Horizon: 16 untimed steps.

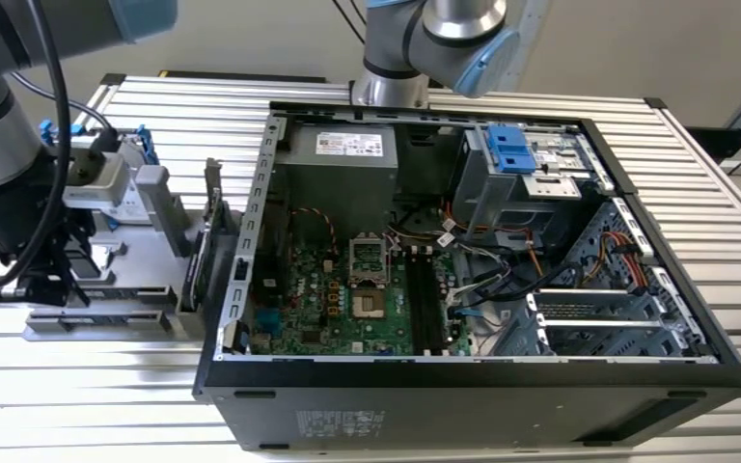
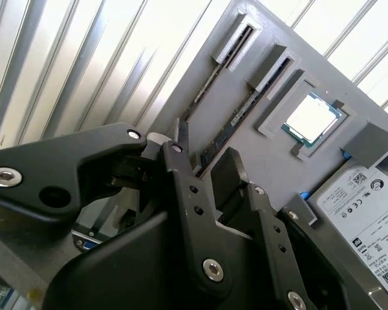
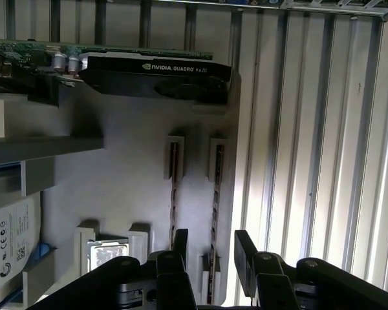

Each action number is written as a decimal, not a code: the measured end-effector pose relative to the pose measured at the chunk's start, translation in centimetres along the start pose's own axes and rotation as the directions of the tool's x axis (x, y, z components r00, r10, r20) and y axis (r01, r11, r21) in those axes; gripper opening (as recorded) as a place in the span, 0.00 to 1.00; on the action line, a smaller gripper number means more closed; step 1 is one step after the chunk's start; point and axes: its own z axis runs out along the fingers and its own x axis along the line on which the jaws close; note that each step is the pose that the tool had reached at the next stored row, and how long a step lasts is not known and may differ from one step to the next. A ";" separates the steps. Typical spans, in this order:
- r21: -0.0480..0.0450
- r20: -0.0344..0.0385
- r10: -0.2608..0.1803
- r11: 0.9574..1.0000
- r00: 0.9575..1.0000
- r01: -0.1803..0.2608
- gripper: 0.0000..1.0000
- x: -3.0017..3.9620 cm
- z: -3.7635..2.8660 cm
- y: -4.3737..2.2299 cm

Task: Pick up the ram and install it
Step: 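Pick up the ram and move it above insertion slot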

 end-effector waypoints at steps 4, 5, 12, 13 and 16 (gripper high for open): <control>0.000 -0.001 0.000 1.000 1.000 0.000 1.00 0.00 0.16 0.01; 0.000 -0.001 0.000 1.000 1.000 0.000 1.00 0.00 0.18 0.00; 0.001 -0.010 0.000 1.000 1.000 0.000 1.00 0.00 0.40 0.02; 0.001 -0.010 0.000 1.000 1.000 0.000 1.00 0.00 0.40 0.02; 0.002 -0.011 0.000 1.000 1.000 0.000 1.00 -0.01 0.40 0.01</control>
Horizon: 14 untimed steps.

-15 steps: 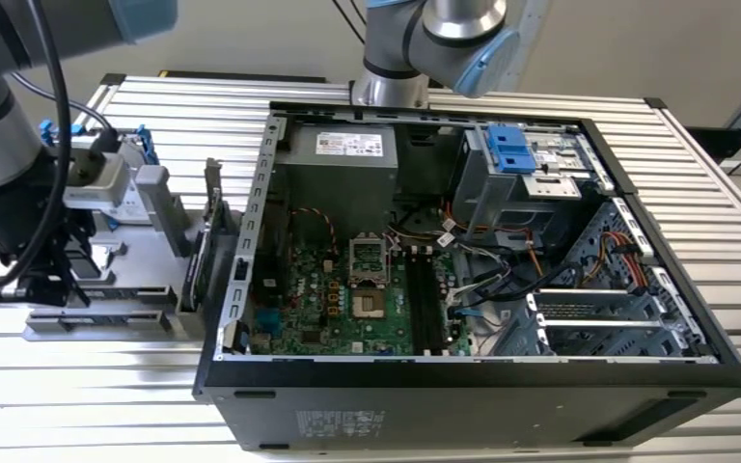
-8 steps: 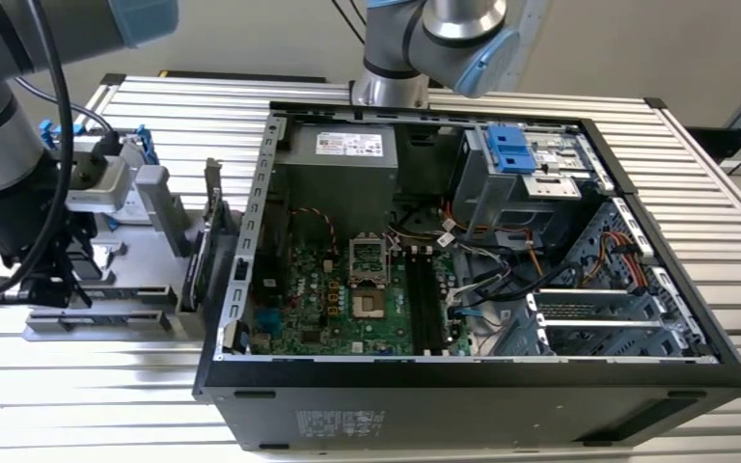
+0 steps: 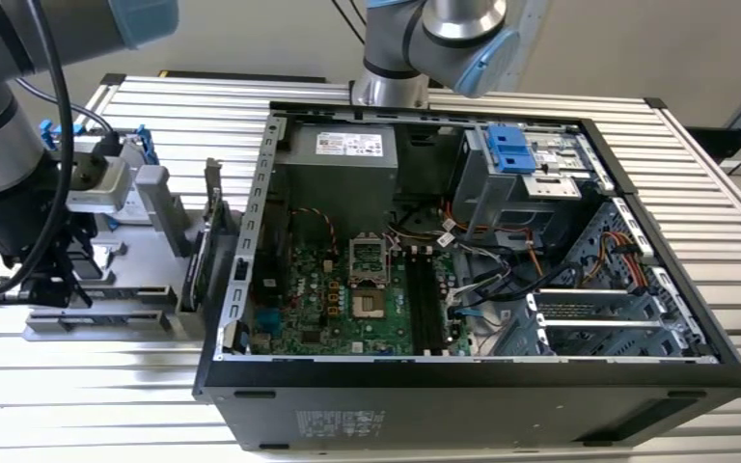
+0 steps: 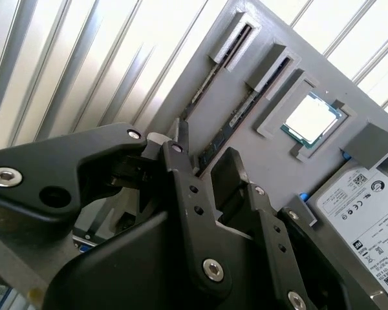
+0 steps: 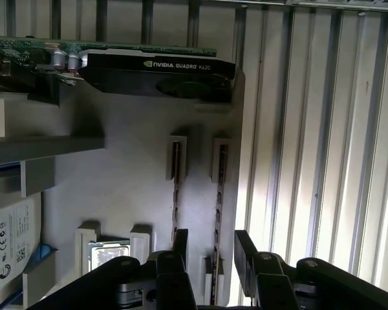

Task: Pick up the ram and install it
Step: 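Pick up the ram and move it above insertion slot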

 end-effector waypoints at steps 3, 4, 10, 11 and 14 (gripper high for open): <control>0.001 0.000 0.000 1.000 1.000 0.000 1.00 0.00 0.00 0.00; 0.001 0.000 0.000 1.000 1.000 0.000 1.00 0.00 0.00 0.00; 0.002 0.011 0.000 1.000 1.000 -0.001 1.00 0.00 0.00 0.01; 0.002 0.012 0.000 1.000 1.000 -0.001 1.00 -0.01 0.01 0.01; 0.001 0.013 0.001 1.000 1.000 -0.001 1.00 0.00 0.01 0.01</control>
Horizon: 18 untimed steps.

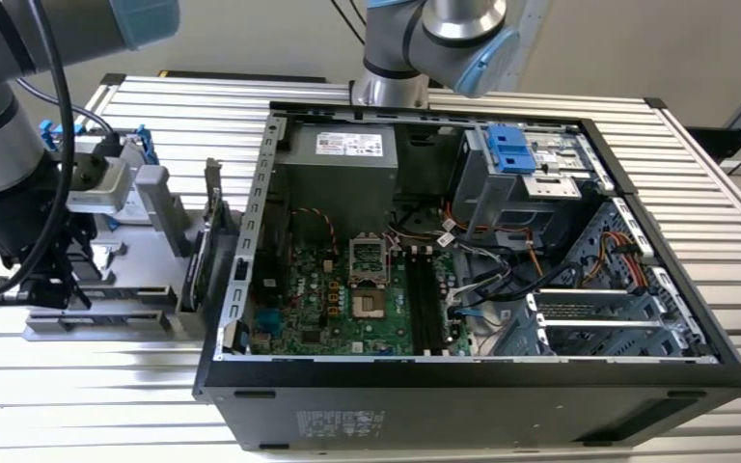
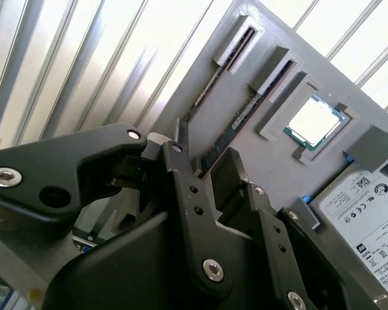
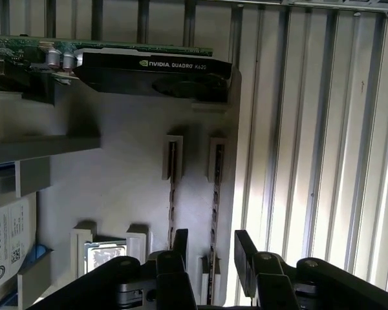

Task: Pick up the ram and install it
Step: 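Pick up the ram and move it above insertion slot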

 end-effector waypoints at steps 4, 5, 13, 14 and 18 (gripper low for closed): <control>-0.001 0.000 0.000 1.000 1.000 0.000 1.00 0.00 0.09 0.01; -0.001 0.000 0.000 1.000 1.000 0.000 1.00 0.00 0.12 0.00; -0.004 0.000 0.000 1.000 1.000 0.000 1.00 0.00 0.29 0.01; -0.004 0.000 0.000 1.000 1.000 0.000 1.00 0.00 0.31 0.01; -0.005 0.000 0.000 1.000 1.000 0.000 1.00 0.00 0.40 0.02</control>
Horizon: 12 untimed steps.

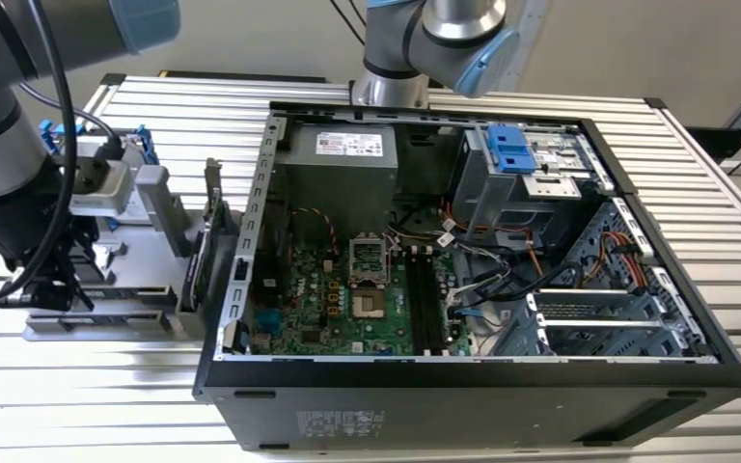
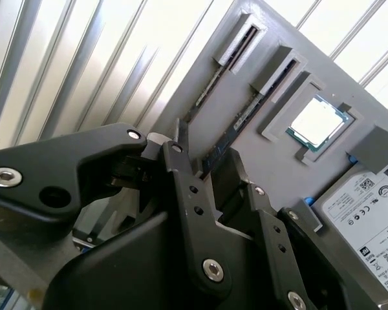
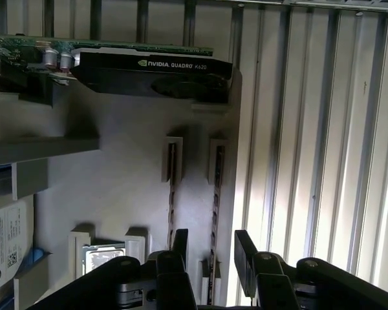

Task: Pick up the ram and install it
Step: 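Pick up the ram and move it above insertion slot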

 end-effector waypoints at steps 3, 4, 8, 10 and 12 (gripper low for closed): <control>-0.001 0.000 0.000 1.000 1.000 0.000 1.00 0.00 0.10 0.00; -0.001 0.000 0.000 1.000 1.000 0.000 1.00 0.00 0.14 0.00; -0.001 -0.001 0.000 1.000 1.000 0.000 1.00 0.00 0.43 0.01; -0.001 -0.001 0.000 1.000 1.000 0.000 1.00 0.00 0.59 0.02; -0.001 -0.001 0.000 1.000 1.000 0.000 1.00 0.00 0.75 0.02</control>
